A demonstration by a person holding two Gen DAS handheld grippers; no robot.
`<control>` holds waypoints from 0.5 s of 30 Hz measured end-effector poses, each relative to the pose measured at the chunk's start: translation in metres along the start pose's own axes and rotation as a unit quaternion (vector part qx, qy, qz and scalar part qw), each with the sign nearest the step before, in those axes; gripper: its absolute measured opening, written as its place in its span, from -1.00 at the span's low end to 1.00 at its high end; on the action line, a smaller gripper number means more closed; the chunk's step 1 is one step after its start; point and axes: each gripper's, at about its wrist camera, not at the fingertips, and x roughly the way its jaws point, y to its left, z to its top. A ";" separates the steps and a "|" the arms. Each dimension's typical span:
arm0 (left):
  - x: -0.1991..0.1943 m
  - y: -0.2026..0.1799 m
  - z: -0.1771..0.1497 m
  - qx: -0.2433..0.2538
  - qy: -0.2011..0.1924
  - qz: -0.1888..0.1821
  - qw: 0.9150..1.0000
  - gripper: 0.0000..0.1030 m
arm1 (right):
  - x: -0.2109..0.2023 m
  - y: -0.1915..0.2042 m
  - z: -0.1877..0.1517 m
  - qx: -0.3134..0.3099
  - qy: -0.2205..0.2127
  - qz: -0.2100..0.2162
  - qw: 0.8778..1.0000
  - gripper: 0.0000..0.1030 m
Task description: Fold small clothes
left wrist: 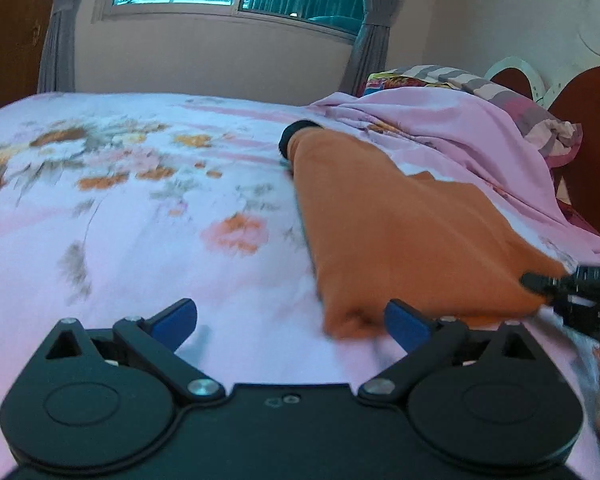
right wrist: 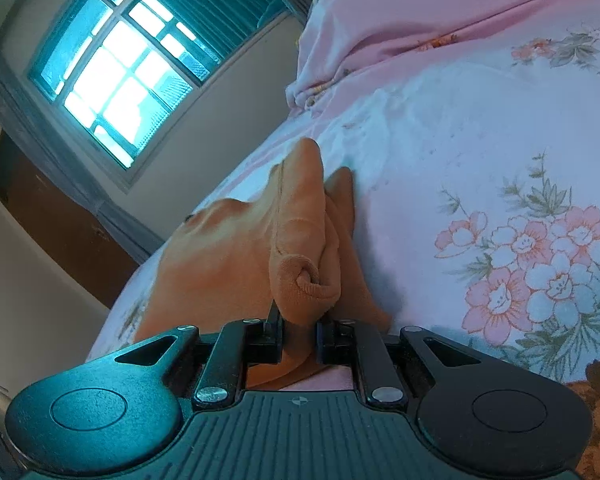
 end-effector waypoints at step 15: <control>0.034 0.001 0.002 0.006 -0.002 0.068 0.998 0.92 | 0.006 0.006 0.003 -0.010 -0.019 -0.030 0.999 -0.80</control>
